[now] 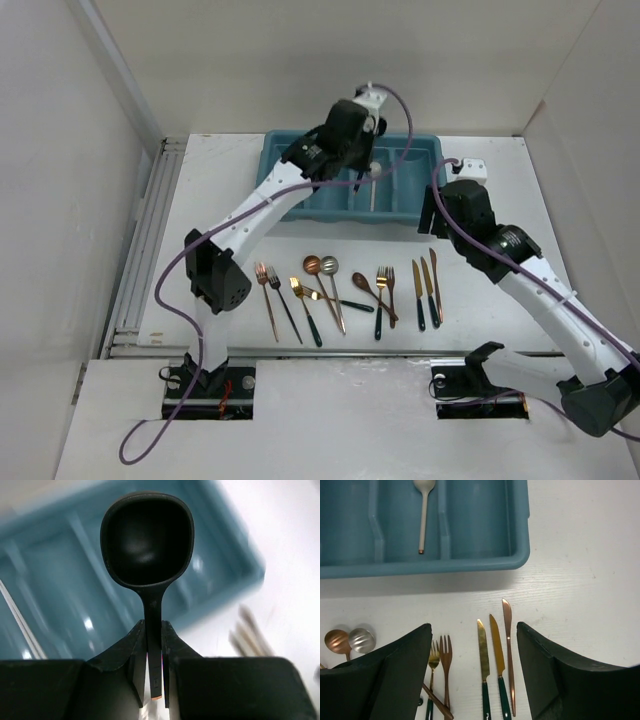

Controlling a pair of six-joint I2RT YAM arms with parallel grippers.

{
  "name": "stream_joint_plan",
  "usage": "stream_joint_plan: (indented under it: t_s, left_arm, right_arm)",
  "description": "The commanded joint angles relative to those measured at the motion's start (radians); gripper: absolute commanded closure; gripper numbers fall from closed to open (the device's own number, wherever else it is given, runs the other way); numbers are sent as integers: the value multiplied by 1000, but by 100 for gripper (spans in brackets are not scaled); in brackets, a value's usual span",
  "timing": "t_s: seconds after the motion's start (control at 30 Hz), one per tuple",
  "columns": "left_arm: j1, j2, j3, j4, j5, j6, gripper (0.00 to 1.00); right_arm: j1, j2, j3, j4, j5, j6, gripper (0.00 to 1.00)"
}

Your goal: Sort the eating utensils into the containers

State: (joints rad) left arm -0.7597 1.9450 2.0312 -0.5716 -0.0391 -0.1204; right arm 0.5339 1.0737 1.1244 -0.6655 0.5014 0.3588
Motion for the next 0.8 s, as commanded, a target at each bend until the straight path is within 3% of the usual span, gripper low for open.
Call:
stream_joint_plan:
  t_s: [0.0,0.13,0.33,0.5,0.53,0.67,0.77]
  left_arm:
    - [54,156,176,120,-39,-62,100]
    - [75,222,219,242,-24,-87,98]
    - [95,327,218,380,-38,-119,85]
    - [95,350,218,404,-28,-97,45]
    - [95,350,218,391,-44,-97,41]
    - [128,299,218,339,-54,-151,36]
    - [161,235,218,277,-54,-188,36]
  right_arm:
    - [-23,-35,-12,84,-66,2,26]
    - [-23,-23,-25,66,-99,-21,23]
    - [-23,0,-46,26,-100,-41,22]
    - [-9,0,-90,38,-253,-204,4]
    - [-9,0,-104,26,-262,-227,3]
    - [75,22,-156,4,-323,-262,8]
    - [158,55,-202,58,-379,-262,23]
